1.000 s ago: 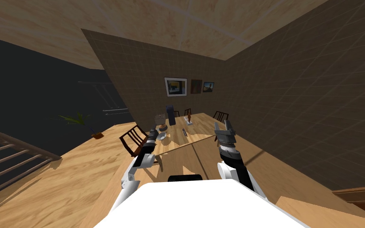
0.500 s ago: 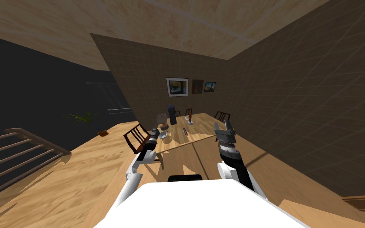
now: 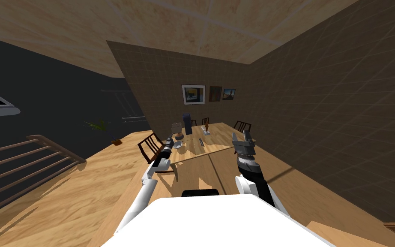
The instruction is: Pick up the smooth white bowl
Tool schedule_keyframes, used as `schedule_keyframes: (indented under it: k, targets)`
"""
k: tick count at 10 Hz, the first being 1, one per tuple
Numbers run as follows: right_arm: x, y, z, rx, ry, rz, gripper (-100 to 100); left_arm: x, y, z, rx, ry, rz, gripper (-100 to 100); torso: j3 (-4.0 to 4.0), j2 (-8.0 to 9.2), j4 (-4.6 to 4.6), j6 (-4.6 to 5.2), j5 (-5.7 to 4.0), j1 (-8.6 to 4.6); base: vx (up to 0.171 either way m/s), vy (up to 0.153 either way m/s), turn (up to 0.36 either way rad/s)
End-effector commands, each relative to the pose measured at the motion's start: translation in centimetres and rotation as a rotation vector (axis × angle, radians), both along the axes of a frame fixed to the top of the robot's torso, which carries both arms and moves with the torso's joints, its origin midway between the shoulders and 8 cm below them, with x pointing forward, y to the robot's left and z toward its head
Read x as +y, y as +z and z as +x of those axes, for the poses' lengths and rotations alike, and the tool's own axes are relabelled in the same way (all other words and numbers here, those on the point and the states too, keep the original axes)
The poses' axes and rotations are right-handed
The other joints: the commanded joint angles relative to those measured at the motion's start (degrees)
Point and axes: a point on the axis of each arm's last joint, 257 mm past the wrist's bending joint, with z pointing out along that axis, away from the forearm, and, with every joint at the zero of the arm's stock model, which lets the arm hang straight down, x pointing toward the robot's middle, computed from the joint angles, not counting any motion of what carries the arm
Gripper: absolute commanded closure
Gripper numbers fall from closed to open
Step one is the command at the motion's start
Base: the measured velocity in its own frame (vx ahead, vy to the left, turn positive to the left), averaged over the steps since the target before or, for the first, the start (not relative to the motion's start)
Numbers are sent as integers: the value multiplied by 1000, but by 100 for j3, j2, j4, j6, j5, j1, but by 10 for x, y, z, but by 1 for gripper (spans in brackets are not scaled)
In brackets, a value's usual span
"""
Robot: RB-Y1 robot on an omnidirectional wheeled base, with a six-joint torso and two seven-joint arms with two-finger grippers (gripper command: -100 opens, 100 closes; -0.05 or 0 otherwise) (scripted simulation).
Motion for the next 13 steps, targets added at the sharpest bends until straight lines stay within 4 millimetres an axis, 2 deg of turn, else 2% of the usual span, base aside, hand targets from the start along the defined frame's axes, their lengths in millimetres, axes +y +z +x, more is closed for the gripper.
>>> schedule_keyframes:
  k: [1, 2, 4, 6, 7, 8, 9, 10, 11, 12, 13]
  targets:
    - [0, 0, 0, 0, 0, 0, 0, 3, -16, 7, 38, 4, -11, -100, 0, 0, 0, 0, 0, 0, -16, -10, 30]
    - [0, 0, 0, 0, 0, 0, 0, 4, -17, 18, 61, 2, -27, -100, -1, -2, -1, 1, 1, 0, -18, -14, 62]
    - [0, 0, 0, 0, 0, 0, 0, 7, -31, 19, 89, 8, -29, -100, -2, -4, -1, 1, 0, -2, -9, -11, 12]
    - [0, 0, 0, 0, 0, 0, 0, 11, -44, 39, 150, 12, -61, -100, -4, -7, -2, 0, 0, 1, -8, -16, 79]
    - [0, 0, 0, 0, 0, 0, 0, 13, -60, 40, 188, 18, -64, -100, -5, -8, -2, 0, -1, -4, -3, -24, 28]
    - [0, 0, 0, 0, 0, 0, 0, 14, -61, 51, 213, 18, -78, -100, -5, -8, -3, 1, -1, -5, 4, -23, 39]
    - [0, 0, 0, 0, 0, 0, 0, 17, -75, 49, 242, 26, -80, -100, -6, -11, -2, 1, -1, -6, 5, -18, 24]
    - [0, 0, 0, 0, 0, 0, 0, 17, -75, 59, 266, 25, -93, -100, -6, -11, -3, 0, -1, -3, 10, -16, 56]
    - [0, 0, 0, 0, 0, 0, 0, 20, -88, 57, 290, 32, -95, -100, -7, -13, -3, 0, -1, -3, 12, -15, 22]
    - [0, 0, 0, 0, 0, 0, 0, 22, -92, 66, 325, 35, -108, -100, -8, -14, -4, 1, 0, -2, 14, -19, 37]
    - [0, 0, 0, 0, 0, 0, 0, 26, -110, 63, 359, 46, -112, -100, -9, -16, -3, 1, -1, -4, 15, -18, 19]
